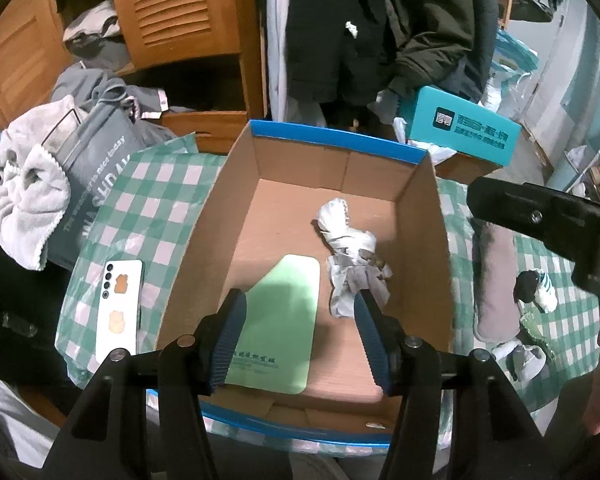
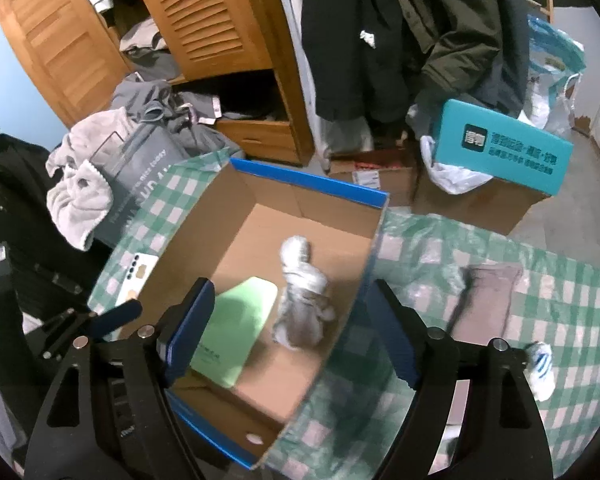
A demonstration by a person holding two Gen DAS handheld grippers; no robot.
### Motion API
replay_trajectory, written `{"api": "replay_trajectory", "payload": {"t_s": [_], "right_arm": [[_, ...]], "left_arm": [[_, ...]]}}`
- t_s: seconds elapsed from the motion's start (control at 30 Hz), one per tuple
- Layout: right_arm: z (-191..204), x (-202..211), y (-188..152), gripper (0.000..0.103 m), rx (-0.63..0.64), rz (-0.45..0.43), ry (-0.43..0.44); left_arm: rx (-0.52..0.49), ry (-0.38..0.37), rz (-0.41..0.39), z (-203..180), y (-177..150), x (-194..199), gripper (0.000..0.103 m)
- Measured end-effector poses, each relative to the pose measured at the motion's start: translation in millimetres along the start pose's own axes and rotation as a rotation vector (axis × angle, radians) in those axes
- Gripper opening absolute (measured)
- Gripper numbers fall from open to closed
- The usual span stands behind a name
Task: Organize soft objects
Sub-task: 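Release the green sock and white bag bundle into the cardboard box with both tools, then move both tools back over the remaining socks on the table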
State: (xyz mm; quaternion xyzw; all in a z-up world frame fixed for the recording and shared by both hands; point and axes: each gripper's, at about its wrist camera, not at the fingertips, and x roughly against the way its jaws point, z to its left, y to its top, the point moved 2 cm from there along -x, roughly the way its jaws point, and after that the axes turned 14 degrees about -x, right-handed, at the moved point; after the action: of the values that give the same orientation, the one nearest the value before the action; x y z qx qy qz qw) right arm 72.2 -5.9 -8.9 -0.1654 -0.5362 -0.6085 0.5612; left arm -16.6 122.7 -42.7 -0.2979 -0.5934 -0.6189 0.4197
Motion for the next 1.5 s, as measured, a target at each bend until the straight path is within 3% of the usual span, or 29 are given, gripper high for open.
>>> {"api": "replay_trajectory", "payload": {"t_s": [0.8,1.5], "right_arm": [[-59,36,-20,0.085,0.023,-0.023,-0.072],[-147,51,-30,0.085,-0.095,-0.017,-0.143]], "left_arm": [[-0.147,-0.009,-0.009,-59,10,8,0.07],[-0.292,-0.024,0.039,-130,18,-6,0.071]]}}
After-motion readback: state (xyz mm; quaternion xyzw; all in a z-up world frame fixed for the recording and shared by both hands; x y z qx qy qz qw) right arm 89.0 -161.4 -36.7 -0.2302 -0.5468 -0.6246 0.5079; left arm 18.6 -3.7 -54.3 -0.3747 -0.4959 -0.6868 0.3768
